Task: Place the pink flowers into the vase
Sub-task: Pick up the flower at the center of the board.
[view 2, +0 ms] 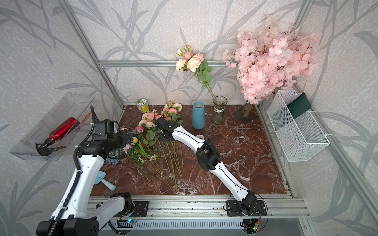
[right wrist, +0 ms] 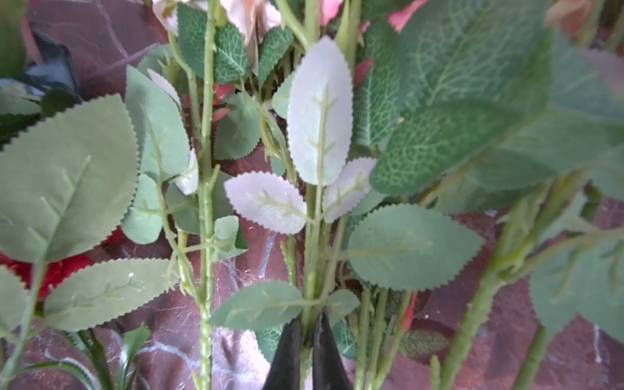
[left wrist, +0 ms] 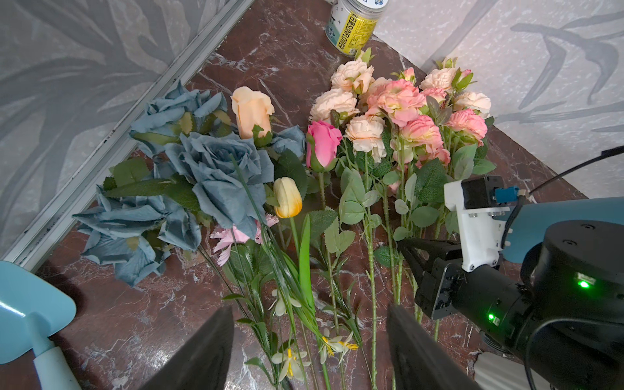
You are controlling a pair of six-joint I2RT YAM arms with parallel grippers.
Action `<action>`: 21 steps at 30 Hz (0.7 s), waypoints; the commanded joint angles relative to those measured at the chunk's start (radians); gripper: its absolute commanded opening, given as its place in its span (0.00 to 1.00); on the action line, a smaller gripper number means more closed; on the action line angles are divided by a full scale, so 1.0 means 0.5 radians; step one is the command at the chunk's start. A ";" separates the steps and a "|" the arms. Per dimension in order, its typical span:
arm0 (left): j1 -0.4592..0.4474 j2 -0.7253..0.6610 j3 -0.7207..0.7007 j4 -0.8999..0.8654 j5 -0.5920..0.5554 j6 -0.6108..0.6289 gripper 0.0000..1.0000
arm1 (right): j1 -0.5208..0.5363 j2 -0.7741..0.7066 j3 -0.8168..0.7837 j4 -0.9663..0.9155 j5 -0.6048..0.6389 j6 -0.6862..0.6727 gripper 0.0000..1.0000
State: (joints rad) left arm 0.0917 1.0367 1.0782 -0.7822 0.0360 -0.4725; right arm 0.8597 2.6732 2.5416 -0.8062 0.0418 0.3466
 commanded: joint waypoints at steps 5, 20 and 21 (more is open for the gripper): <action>0.021 -0.004 -0.026 0.009 0.024 -0.006 0.73 | -0.008 -0.345 -0.200 0.077 -0.033 -0.036 0.00; 0.042 -0.026 -0.033 0.006 -0.002 -0.016 0.73 | 0.002 -1.076 -0.889 0.750 -0.200 -0.056 0.00; 0.044 -0.026 -0.033 0.006 0.001 -0.018 0.73 | 0.002 -1.119 -0.945 0.812 -0.206 -0.063 0.00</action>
State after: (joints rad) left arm 0.1036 1.0367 1.0706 -0.7811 0.0467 -0.4747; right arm 0.8593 2.1708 2.1147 -0.5163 -0.0460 0.3328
